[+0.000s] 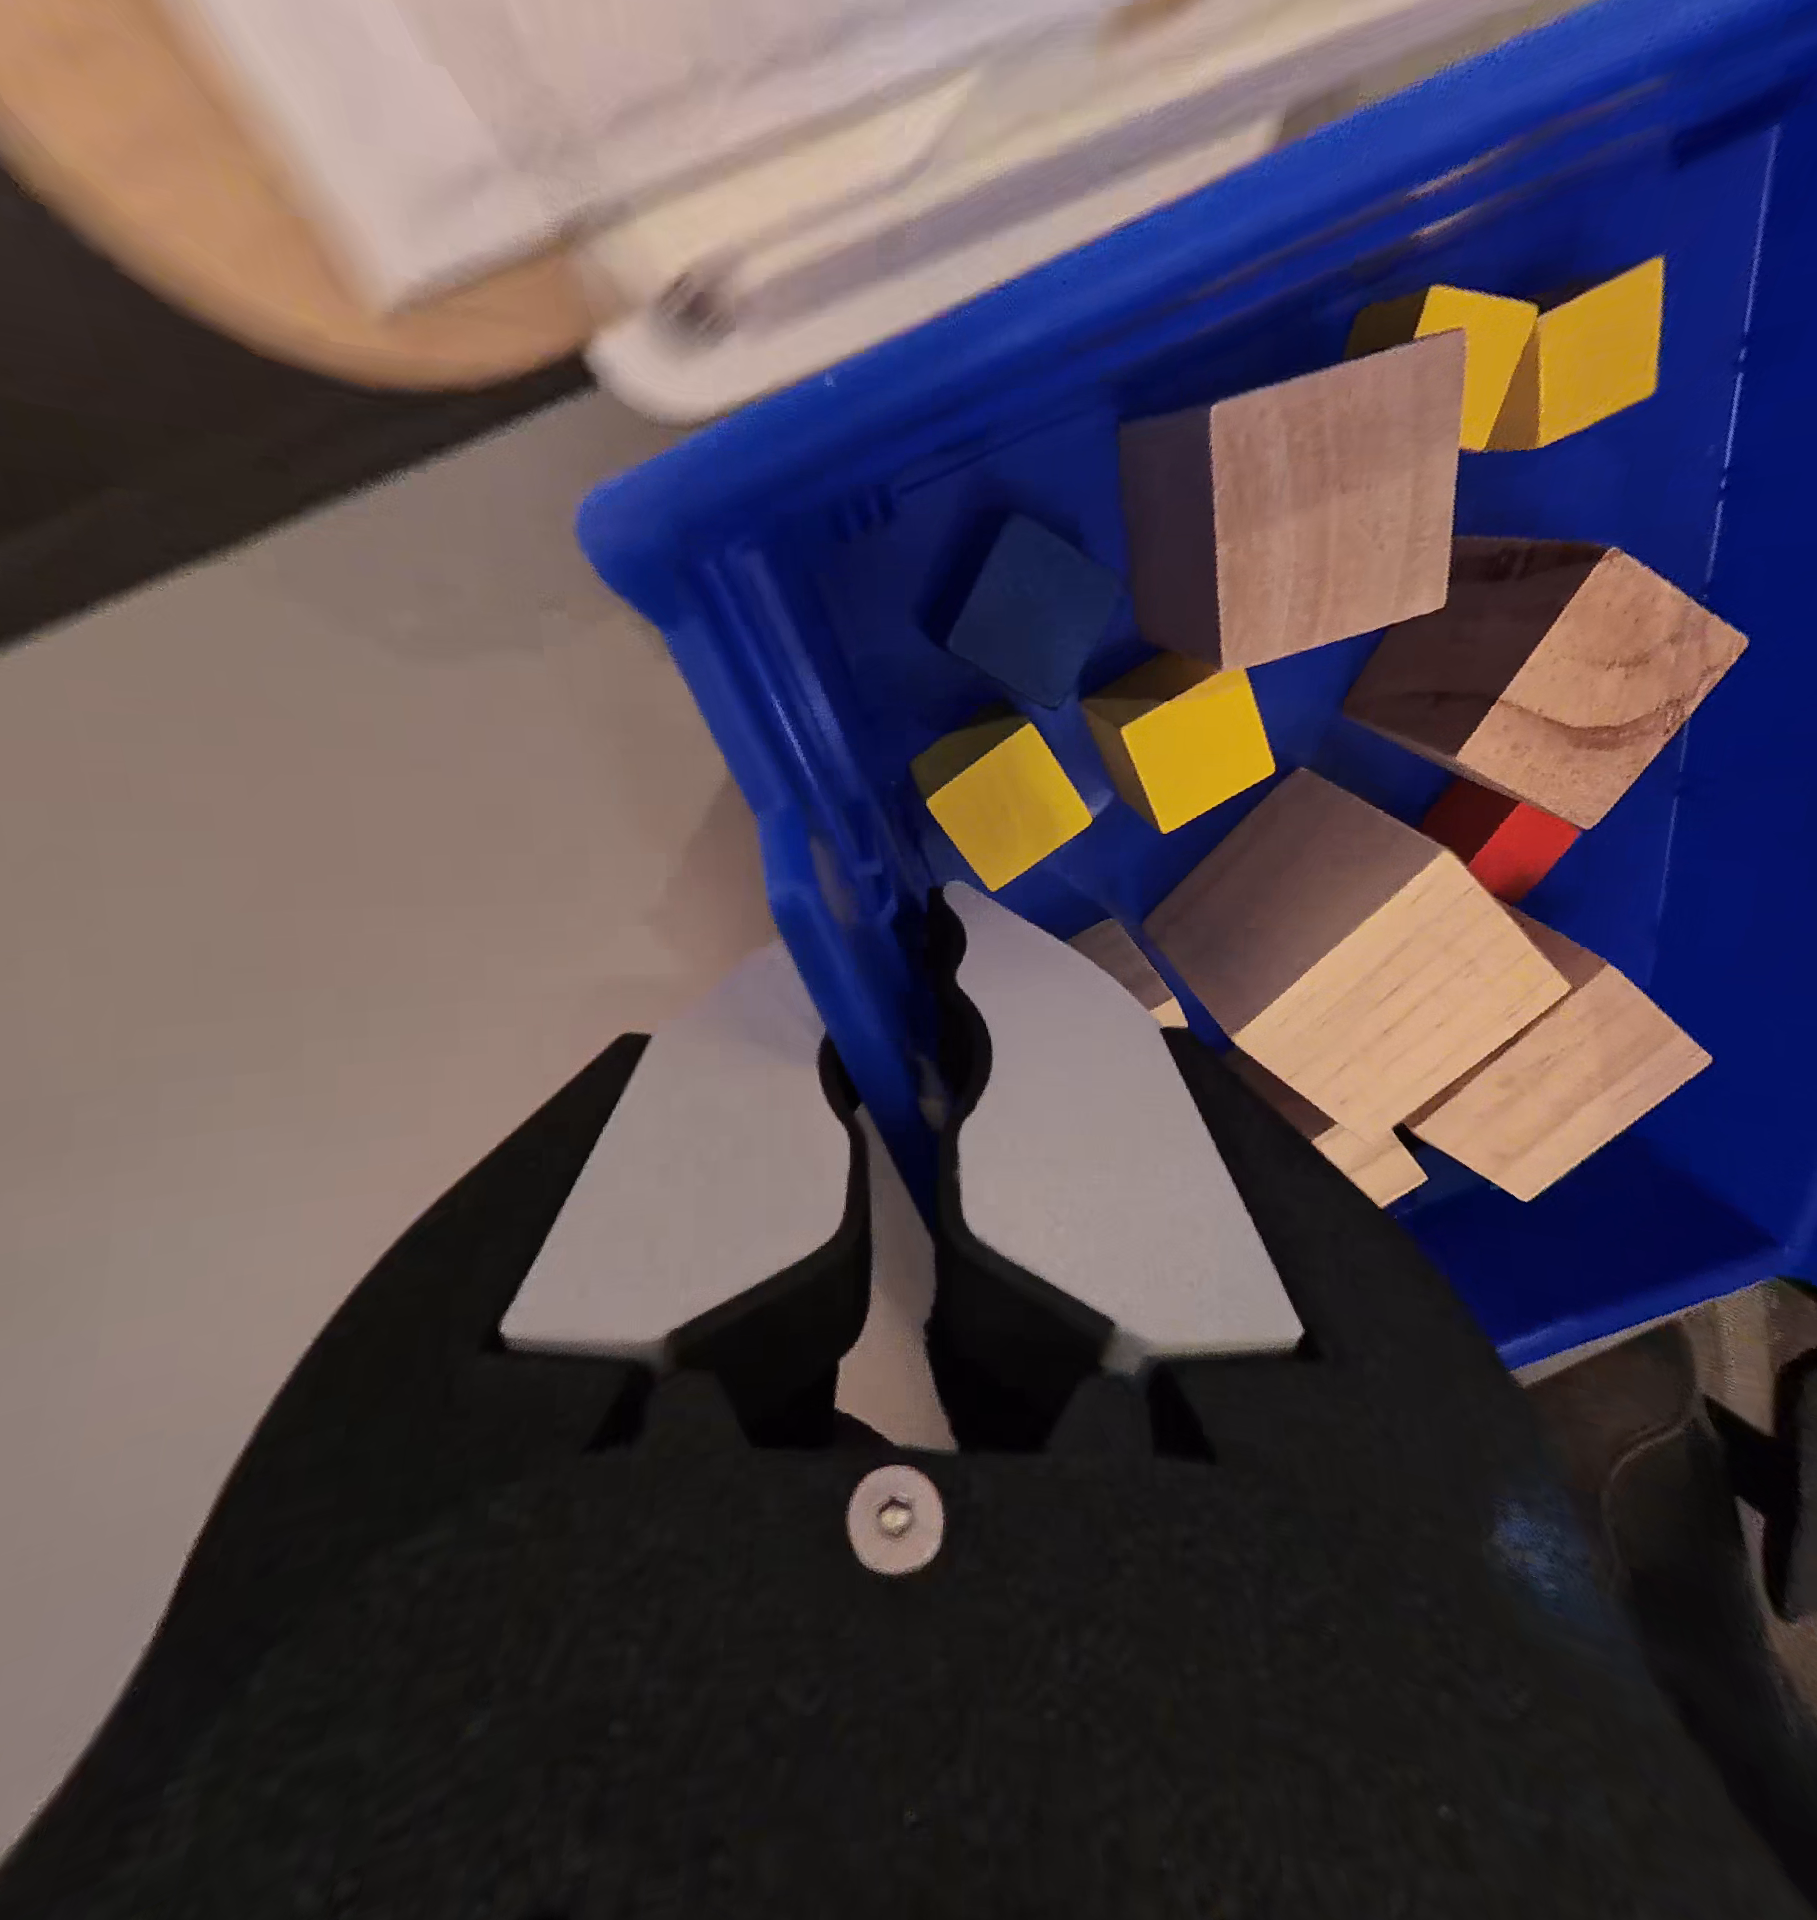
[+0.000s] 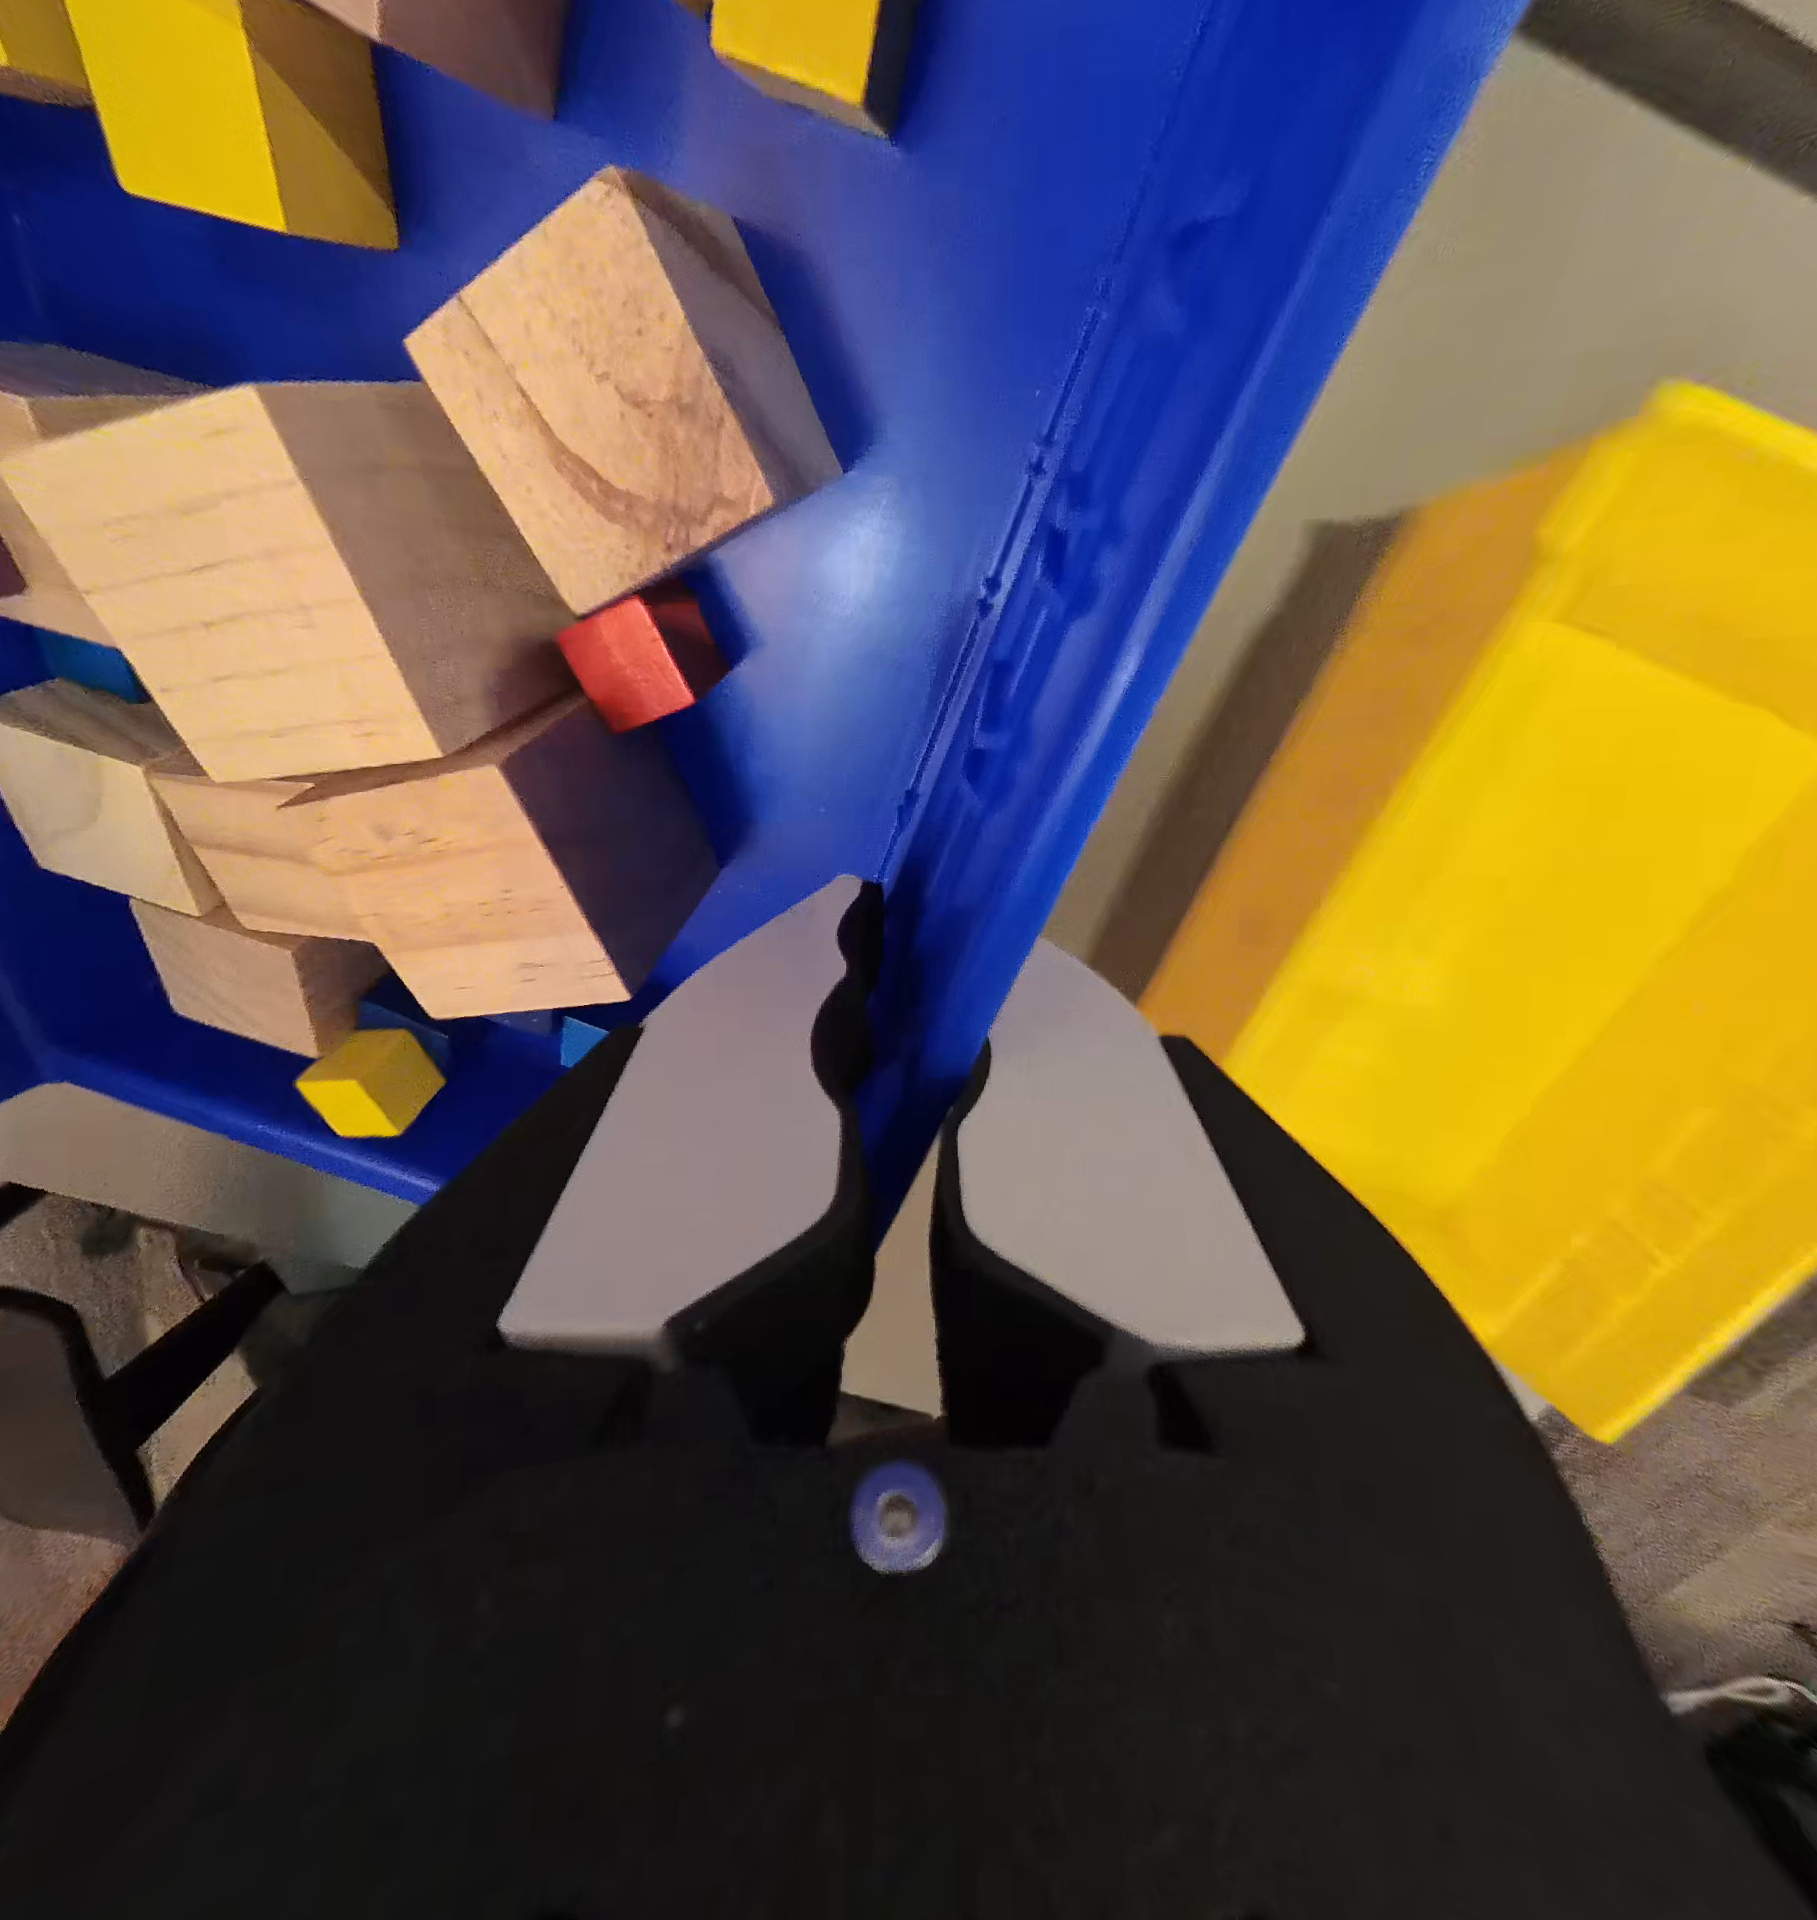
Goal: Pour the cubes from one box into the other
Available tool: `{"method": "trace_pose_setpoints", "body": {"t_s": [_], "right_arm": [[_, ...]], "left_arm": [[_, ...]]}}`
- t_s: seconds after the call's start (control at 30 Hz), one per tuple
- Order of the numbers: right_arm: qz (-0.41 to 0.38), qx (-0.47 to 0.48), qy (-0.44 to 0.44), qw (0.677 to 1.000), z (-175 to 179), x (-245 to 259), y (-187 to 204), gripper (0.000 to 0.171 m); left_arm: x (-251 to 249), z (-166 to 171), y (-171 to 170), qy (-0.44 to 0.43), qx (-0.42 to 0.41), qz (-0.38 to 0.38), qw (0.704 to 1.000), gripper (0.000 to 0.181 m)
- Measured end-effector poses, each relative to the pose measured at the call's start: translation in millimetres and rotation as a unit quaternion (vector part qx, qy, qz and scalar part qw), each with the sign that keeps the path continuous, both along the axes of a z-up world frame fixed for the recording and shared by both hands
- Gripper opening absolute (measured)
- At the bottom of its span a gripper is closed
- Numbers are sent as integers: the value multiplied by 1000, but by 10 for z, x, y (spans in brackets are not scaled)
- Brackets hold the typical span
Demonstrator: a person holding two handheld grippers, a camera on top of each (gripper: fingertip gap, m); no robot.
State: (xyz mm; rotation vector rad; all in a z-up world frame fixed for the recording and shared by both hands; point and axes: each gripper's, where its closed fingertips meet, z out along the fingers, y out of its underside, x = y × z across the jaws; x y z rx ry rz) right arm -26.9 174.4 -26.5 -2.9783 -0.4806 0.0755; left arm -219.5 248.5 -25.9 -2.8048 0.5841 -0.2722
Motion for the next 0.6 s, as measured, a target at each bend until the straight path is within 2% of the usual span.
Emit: {"method": "trace_pose_setpoints", "body": {"t_s": [0.17,0.3,0.43,0.6], "right_arm": [[-76,47,16,996,373,1261,64,6],[-126,62,8,990,462,2151,139,5],[-145,36,15,989,517,2768,188,5],[-162,83,35,983,620,3279,438,4]], "left_arm": [[1364,482,244,5,48,-55,997,8],[2321,612,416,6,60,-94,994,7],[2990,682,552,22,47,-128,990,7],[3506,898,767,15,83,-142,986,8]]}}
